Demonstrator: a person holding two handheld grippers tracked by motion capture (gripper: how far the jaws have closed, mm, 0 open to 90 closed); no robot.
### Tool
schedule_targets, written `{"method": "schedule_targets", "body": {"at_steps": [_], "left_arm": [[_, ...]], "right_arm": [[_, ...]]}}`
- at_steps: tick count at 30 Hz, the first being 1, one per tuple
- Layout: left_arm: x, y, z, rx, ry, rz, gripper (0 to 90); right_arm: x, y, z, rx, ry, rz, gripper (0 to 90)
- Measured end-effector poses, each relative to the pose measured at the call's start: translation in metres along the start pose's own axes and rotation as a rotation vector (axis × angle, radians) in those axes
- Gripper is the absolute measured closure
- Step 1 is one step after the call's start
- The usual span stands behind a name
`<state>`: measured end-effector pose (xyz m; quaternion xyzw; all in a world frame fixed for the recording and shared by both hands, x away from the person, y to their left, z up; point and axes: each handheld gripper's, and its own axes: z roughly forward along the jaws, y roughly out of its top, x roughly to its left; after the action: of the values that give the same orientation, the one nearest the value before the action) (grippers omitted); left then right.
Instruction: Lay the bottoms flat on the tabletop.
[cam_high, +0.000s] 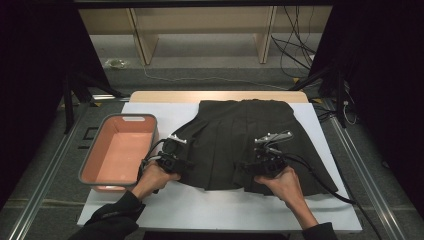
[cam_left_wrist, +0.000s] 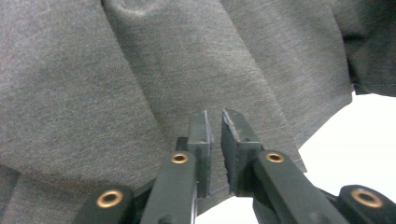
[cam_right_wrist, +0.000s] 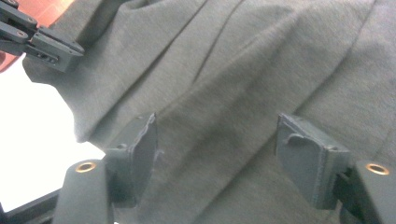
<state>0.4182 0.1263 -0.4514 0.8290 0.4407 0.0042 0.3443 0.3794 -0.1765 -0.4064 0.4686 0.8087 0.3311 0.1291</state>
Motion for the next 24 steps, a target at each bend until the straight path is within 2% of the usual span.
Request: {"method": "schedule_targets", "body": {"at_steps": [4,7,9,11,12,16,19,22,24], "left_arm": [[-0.002,0.000,0.000,-0.006,-0.015,0.002,87.1],[-0.003,0.000,-0.001,-0.005,-0.017,0.007,86.8],[-0.002,0.000,-0.002,-0.008,-0.022,0.008,84.2],[-0.001,0.001,-0.003,-0.012,-0.021,0.000,77.3],[-0.001,0.001,-0.004,-0.016,-0.016,-0.010,73.1],[0.001,0.003,-0.009,-0.020,0.028,-0.017,56.8],[0.002,0.003,-0.012,-0.018,0.050,-0.024,48.1],[0.005,0.000,-0.009,0.015,0.078,-0.030,42.6],[0.008,-0.002,-0.005,0.053,0.086,-0.030,41.6]], "right_arm": [[0.008,0.008,0.000,-0.024,0.017,0.003,27.7],[0.013,0.012,0.005,-0.013,0.018,0.006,26.3],[0.014,0.012,0.010,0.008,0.014,0.012,26.4],[0.014,0.010,0.015,0.039,-0.017,0.001,29.6],[0.013,0.009,0.017,0.053,-0.018,-0.002,32.3],[0.007,0.001,0.020,0.095,-0.011,0.004,52.6],[-0.004,-0.009,0.019,0.128,-0.016,0.021,70.6],[-0.013,-0.018,0.015,0.143,-0.036,0.015,86.2],[-0.017,-0.021,0.014,0.145,-0.040,0.009,87.3]]}}
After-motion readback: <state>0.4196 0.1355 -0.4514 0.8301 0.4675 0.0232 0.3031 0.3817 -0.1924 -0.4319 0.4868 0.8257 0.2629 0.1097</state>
